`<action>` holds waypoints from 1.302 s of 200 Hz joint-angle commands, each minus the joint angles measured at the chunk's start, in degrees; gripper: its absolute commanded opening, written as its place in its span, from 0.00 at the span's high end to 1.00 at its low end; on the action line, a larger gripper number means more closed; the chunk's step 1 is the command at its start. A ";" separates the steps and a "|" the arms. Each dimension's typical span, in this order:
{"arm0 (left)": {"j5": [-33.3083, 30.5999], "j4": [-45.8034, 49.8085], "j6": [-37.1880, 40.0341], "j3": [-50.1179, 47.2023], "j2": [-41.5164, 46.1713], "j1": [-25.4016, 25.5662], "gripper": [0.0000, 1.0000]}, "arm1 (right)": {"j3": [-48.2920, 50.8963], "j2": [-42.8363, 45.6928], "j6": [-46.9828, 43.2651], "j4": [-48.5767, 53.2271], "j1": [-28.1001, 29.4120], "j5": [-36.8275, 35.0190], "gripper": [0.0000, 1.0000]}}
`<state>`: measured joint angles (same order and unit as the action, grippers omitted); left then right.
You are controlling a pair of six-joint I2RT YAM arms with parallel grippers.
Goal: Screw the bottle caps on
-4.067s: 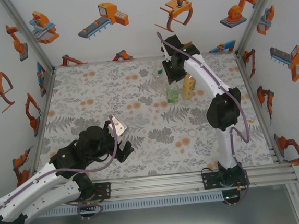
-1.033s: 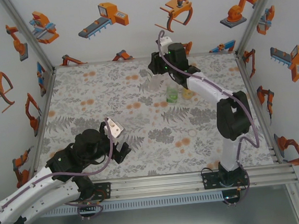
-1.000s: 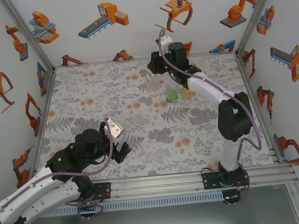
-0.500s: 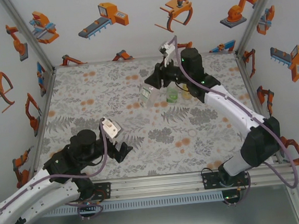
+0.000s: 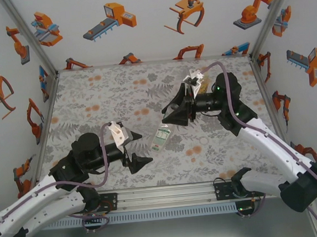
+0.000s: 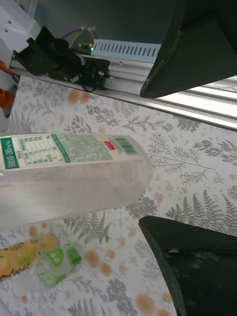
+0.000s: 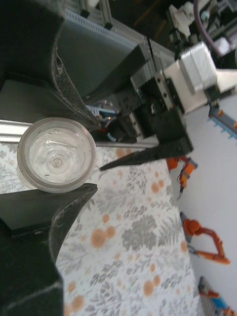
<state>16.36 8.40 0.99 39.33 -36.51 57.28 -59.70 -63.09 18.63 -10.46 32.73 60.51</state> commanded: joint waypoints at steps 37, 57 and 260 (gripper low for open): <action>8.42 -6.01 -1.64 4.84 -5.92 -0.49 0.03 | -1.44 1.39 4.95 -6.81 5.06 3.66 1.00; 11.68 -6.42 -1.81 6.22 -8.13 -0.49 0.03 | -2.52 1.20 3.65 -5.81 6.62 0.60 1.00; 17.31 -2.35 -0.92 9.20 -13.13 -1.20 0.58 | -9.12 2.74 -6.47 11.83 9.81 -12.09 0.48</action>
<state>34.20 4.84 -1.30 46.94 -51.00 56.45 -65.49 -62.39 17.91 -7.31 42.72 55.66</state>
